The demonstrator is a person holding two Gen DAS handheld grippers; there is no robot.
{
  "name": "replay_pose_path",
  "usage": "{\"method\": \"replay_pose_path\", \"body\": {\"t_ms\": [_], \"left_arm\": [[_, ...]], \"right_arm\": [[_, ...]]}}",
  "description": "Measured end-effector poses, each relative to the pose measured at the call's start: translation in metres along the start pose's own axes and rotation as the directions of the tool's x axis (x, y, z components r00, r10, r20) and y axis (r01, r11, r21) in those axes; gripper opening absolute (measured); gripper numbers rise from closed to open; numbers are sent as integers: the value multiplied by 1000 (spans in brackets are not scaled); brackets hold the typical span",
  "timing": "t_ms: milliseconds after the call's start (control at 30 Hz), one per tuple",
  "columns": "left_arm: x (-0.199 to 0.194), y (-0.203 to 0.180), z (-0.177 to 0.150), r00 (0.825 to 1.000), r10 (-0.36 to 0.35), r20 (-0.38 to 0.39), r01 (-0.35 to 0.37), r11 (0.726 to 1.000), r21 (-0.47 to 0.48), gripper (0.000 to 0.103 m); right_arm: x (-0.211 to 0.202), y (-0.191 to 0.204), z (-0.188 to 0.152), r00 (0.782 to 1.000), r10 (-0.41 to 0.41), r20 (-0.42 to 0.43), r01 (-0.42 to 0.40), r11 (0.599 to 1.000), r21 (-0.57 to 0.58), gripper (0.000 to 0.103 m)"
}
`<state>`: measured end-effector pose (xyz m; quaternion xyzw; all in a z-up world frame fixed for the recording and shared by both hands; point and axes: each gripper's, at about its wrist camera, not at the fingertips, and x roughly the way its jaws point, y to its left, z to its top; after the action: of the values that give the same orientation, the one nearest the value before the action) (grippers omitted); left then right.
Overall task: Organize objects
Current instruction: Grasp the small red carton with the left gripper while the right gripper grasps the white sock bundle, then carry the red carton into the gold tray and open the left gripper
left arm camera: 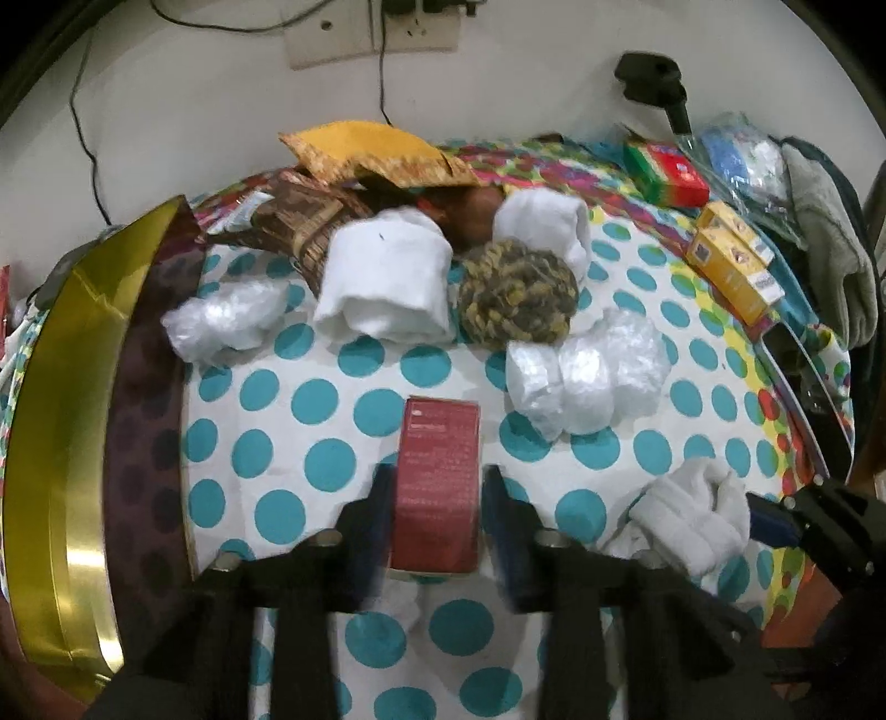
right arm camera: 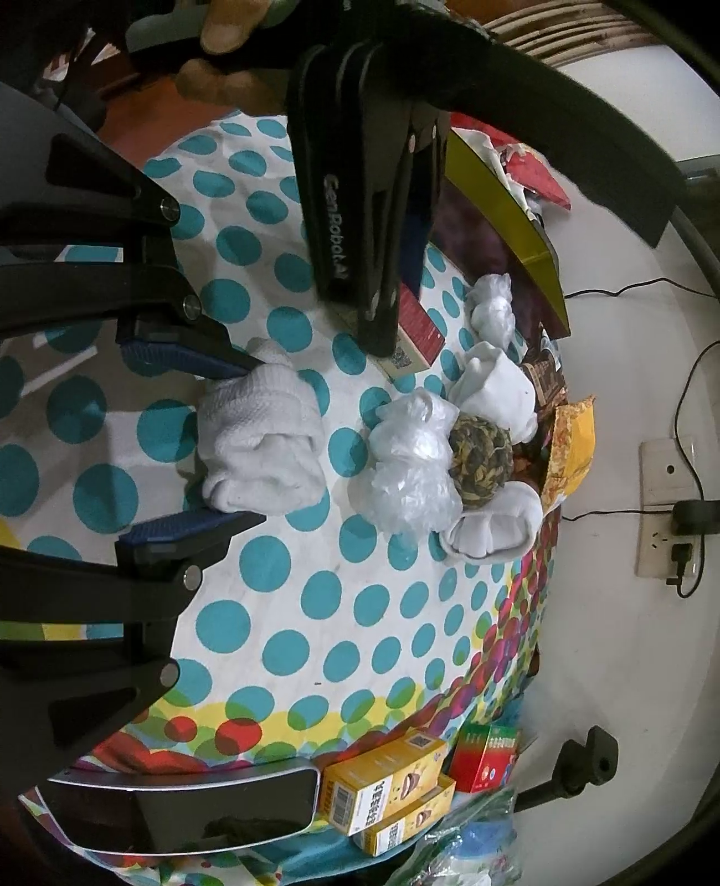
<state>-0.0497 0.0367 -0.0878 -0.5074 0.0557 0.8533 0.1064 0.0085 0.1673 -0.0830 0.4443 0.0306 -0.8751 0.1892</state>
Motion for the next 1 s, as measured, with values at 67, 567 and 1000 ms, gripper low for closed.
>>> {"method": "replay_pose_path", "body": {"t_ms": [67, 567, 1000], "left_arm": [[1, 0, -1, 1000, 0, 5, 0, 1000, 2, 30], [-25, 6, 3, 997, -30, 64, 31, 999, -18, 29], [-67, 56, 11, 989, 51, 139, -39, 996, -84, 29]], "right_arm": [[0, 0, 0, 1000, 2, 1, -2, 1000, 1, 41], [3, 7, 3, 1000, -3, -3, 3, 1000, -20, 41], [2, 8, 7, 1000, -16, -8, 16, 1000, -22, 41]]}}
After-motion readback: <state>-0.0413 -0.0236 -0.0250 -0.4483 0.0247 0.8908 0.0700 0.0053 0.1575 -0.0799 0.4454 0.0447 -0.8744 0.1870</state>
